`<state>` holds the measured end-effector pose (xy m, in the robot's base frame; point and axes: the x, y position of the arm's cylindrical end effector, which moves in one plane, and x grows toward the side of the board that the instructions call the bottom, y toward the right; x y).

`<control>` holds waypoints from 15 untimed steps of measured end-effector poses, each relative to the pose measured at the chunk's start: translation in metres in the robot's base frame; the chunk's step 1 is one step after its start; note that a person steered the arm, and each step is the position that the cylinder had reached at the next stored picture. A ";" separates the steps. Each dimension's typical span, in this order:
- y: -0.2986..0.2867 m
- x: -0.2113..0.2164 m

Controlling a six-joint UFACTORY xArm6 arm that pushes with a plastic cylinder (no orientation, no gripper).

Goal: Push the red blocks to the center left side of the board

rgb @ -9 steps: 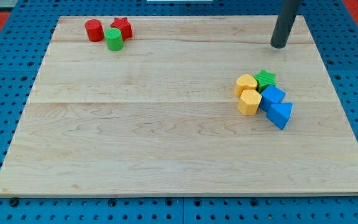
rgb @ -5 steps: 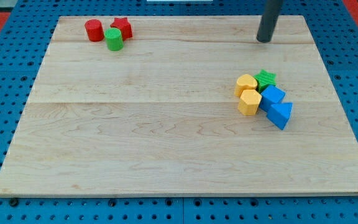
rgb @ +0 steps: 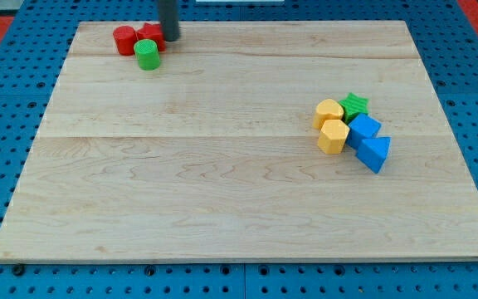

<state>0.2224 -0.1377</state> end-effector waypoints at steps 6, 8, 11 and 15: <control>-0.038 -0.020; -0.076 0.006; -0.025 0.041; -0.041 0.061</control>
<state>0.2838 -0.1789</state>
